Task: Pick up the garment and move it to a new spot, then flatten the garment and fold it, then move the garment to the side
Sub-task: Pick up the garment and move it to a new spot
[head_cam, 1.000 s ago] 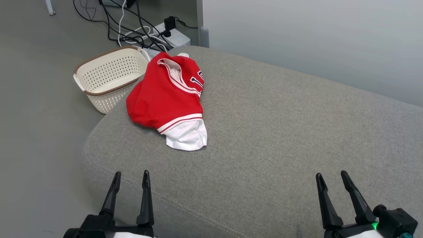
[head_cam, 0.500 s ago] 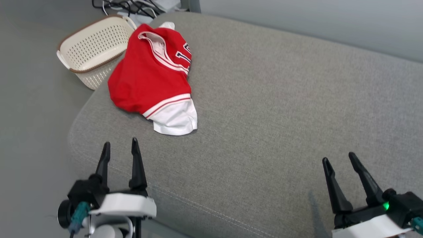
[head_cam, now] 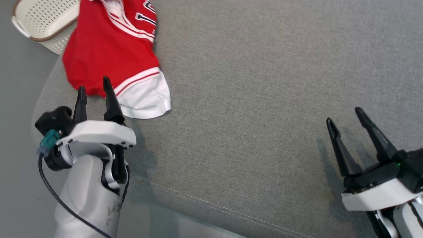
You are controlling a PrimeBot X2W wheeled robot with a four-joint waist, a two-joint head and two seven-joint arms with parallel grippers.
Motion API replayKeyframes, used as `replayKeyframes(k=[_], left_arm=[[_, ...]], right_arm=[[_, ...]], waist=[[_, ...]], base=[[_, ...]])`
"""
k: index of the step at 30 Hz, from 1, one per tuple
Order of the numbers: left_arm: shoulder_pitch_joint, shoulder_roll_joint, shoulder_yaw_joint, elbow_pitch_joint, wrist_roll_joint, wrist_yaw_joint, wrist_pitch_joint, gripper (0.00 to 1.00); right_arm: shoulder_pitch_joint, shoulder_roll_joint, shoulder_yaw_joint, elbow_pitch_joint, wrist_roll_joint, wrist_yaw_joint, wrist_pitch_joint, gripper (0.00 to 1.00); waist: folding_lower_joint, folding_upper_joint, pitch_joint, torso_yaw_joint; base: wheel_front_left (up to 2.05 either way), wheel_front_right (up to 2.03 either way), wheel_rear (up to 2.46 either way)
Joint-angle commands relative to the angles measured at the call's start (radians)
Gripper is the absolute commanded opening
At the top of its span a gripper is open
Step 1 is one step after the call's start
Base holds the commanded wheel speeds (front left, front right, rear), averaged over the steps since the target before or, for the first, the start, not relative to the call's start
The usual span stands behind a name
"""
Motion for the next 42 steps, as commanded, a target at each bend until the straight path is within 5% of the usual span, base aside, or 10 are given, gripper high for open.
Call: replayKeyframes(k=[1,16,28,29,30,42], left_arm=[[-0.055,0.028,0.040,0.022,-0.011,-0.015,-0.006,1.00],[-0.421,0.045,0.098,0.612,-0.016,-0.026,0.006,1.00],[-0.529,0.073,0.085,0.806,-0.031,-0.059,0.066,1.00],[-0.531,0.074,0.081,0.811,-0.029,-0.061,0.071,0.67],[-0.532,0.075,0.078,0.814,-0.029,-0.066,0.072,0.00],[-0.519,0.117,0.067,0.732,0.001,-0.096,-0.004,0.00]], right_arm=[[-0.023,-0.021,0.020,-0.026,-0.003,0.000,-0.006,1.00],[-0.103,-0.113,0.106,-0.024,0.026,0.000,-0.006,1.00],[-0.150,-0.140,0.149,-0.032,0.054,0.000,-0.006,1.00],[-0.151,-0.138,0.149,-0.032,0.056,0.000,-0.006,1.00],[-0.152,-0.135,0.149,-0.032,0.058,0.000,-0.006,1.00],[-0.152,-0.086,0.159,-0.020,0.065,0.000,-0.006,1.00]], waist=[[0.0000,0.0000,0.035,-0.029],[0.0000,0.0000,0.133,-0.075],[0.0000,0.0000,0.174,-0.117],[0.0000,0.0000,0.174,-0.120],[0.0000,0.0000,0.173,-0.122],[0.0000,0.0000,0.121,-0.145]], base=[[0.00,0.00,0.00],[0.00,0.00,0.00],[0.00,0.00,0.00],[0.00,0.00,0.00],[0.00,0.00,0.00],[0.00,0.00,0.00]])
